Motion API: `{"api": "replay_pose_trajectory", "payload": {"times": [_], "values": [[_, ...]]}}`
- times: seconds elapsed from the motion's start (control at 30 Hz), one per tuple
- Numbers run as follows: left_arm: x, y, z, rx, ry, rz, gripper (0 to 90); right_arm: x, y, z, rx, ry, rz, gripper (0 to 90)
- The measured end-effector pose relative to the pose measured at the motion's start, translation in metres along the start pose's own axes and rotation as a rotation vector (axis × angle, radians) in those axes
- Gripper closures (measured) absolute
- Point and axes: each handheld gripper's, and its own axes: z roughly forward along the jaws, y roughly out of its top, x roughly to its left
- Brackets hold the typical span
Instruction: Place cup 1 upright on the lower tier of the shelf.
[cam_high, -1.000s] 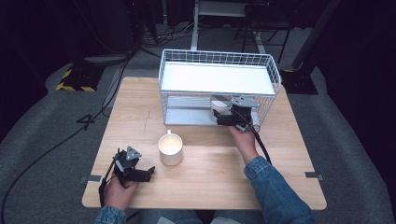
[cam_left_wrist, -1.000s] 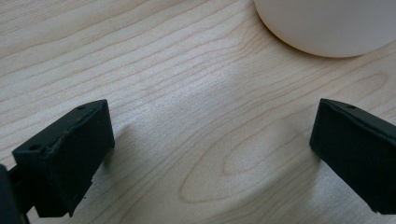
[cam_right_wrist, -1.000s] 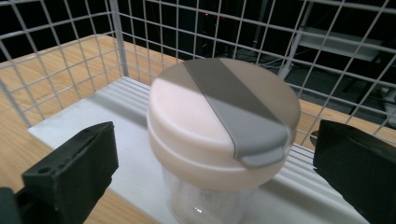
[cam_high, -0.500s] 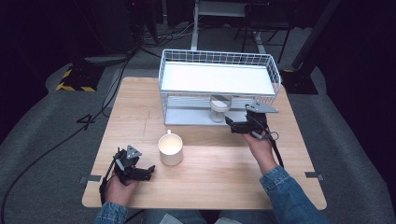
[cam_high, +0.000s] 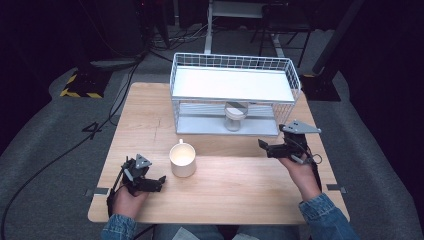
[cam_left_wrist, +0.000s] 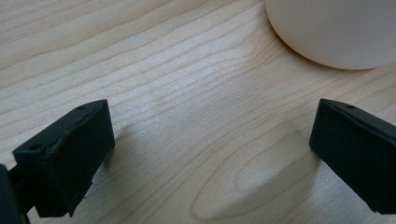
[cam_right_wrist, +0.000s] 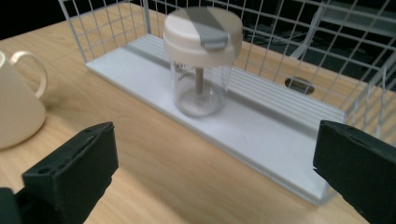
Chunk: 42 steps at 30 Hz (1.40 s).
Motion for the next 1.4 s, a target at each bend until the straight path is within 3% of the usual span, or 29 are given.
{"api": "replay_pose_trajectory", "payload": {"times": [0.33, 0.53, 0.73, 0.83, 0.9, 1.0, 1.23, 1.4], "values": [[-0.001, -0.001, 0.000, -0.005, 0.000, -0.007, 0.5, -0.011, -0.036, -0.035, 0.036, -0.025, 0.001, 0.6], [0.000, -0.001, 0.000, -0.006, 0.001, 0.001, 0.5, -0.019, -0.065, -0.051, 0.036, -0.034, 0.092, 1.7], [0.000, -0.001, 0.000, -0.006, 0.002, 0.001, 0.5, -0.021, -0.097, -0.049, 0.072, -0.086, 0.133, 2.6], [0.000, -0.001, 0.000, -0.003, 0.001, 0.003, 0.5, -0.023, -0.103, -0.047, 0.127, -0.074, 0.112, 3.9], [0.000, -0.001, 0.000, -0.003, 0.001, 0.001, 0.5, -0.025, -0.110, -0.047, 0.148, -0.100, 0.095, 5.0], [0.000, -0.001, 0.000, -0.005, 0.005, -0.002, 0.5, -0.028, -0.116, -0.044, 0.183, -0.101, 0.083, 6.8], [-0.001, -0.001, 0.000, -0.006, 0.003, -0.003, 1.0, -0.035, -0.130, -0.036, 0.305, -0.106, 0.094, 6.0], [-0.001, -0.001, 0.000, -0.009, 0.001, -0.006, 1.0, -0.038, -0.132, -0.035, 0.295, -0.101, 0.112, 2.9]]}}
